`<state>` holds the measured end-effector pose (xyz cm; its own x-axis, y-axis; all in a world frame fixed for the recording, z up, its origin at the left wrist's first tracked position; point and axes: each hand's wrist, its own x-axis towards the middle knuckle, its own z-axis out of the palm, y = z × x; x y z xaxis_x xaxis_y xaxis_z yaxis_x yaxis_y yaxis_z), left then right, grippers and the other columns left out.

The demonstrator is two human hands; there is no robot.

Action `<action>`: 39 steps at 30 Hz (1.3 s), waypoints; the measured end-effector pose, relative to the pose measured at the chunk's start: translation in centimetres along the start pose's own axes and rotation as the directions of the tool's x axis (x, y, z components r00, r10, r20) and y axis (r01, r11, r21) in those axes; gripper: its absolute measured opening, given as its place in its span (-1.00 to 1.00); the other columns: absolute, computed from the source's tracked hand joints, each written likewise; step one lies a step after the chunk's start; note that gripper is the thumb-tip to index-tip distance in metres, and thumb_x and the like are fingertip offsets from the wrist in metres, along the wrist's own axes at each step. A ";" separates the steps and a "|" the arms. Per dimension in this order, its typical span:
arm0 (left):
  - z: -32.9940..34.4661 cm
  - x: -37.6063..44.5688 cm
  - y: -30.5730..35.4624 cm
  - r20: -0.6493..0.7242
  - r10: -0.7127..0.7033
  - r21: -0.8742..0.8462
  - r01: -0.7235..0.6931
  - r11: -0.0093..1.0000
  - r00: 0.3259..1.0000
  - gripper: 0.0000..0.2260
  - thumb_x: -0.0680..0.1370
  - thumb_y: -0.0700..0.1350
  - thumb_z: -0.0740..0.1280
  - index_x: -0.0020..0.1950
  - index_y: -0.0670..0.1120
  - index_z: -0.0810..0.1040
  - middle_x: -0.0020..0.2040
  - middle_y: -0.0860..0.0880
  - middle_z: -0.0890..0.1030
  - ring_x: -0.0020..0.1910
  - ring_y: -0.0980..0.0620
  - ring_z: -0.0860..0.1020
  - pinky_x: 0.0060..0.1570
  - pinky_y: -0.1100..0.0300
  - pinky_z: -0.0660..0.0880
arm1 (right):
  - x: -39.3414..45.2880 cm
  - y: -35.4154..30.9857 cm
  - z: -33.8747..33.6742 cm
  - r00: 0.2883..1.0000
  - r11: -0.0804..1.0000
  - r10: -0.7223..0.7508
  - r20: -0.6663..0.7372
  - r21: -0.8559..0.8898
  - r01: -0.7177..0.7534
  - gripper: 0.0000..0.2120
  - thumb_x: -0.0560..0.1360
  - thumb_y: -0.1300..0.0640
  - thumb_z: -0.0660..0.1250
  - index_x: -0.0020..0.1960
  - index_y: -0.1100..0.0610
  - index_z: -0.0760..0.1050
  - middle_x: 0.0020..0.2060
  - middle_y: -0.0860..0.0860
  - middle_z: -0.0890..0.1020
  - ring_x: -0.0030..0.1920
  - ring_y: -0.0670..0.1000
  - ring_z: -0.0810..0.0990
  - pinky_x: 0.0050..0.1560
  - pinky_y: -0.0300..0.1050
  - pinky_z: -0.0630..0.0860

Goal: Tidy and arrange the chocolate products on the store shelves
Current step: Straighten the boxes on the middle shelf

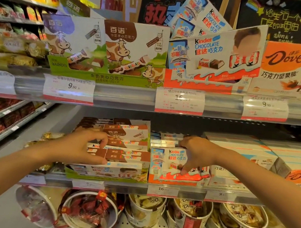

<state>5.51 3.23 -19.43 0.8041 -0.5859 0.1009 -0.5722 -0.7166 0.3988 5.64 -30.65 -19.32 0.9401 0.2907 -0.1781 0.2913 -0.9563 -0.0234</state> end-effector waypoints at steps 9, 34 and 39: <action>0.2 0.1 0.1 -0.061 -0.016 0.069 0.020 0.997 0.998 -0.71 0.34 0.13 0.47 -0.19 0.03 0.43 -0.12 0.29 0.47 -0.07 0.25 0.44 -0.19 0.39 0.30 | 0.8 0.4 1.4 0.983 0.999 -0.034 -0.182 -0.042 0.027 -0.37 0.33 -0.14 0.45 0.30 0.10 0.36 0.25 -0.01 0.45 0.17 0.00 0.47 0.10 -0.16 0.47; -0.1 -0.2 0.4 -0.084 0.063 0.016 -0.062 0.998 0.994 -0.62 0.25 0.25 0.46 -0.25 0.01 0.42 -0.11 0.42 0.48 -0.11 0.32 0.44 -0.23 0.45 0.31 | 3.7 0.7 -1.3 0.921 0.916 -0.162 0.354 0.402 0.007 -0.58 0.38 0.14 0.47 0.19 0.04 0.41 0.05 -0.04 0.63 0.01 -0.02 0.65 0.07 -0.10 0.58; -0.1 -0.1 0.5 -0.098 0.063 0.033 -0.060 0.998 0.993 -0.60 0.22 0.31 0.39 -0.26 0.03 0.41 -0.09 0.45 0.46 -0.10 0.35 0.44 -0.23 0.46 0.32 | 1.1 0.4 -0.6 0.937 0.933 -0.183 0.297 0.352 0.071 -0.52 0.31 -0.04 0.52 0.17 -0.03 0.46 0.00 -0.16 0.64 -0.06 -0.11 0.66 0.06 -0.06 0.60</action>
<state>5.10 2.94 -19.14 0.7787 -0.5894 0.2149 -0.6241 -0.6925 0.3620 6.88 -30.68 -18.95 0.7754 0.4383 -0.4545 0.2759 -0.8826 -0.3805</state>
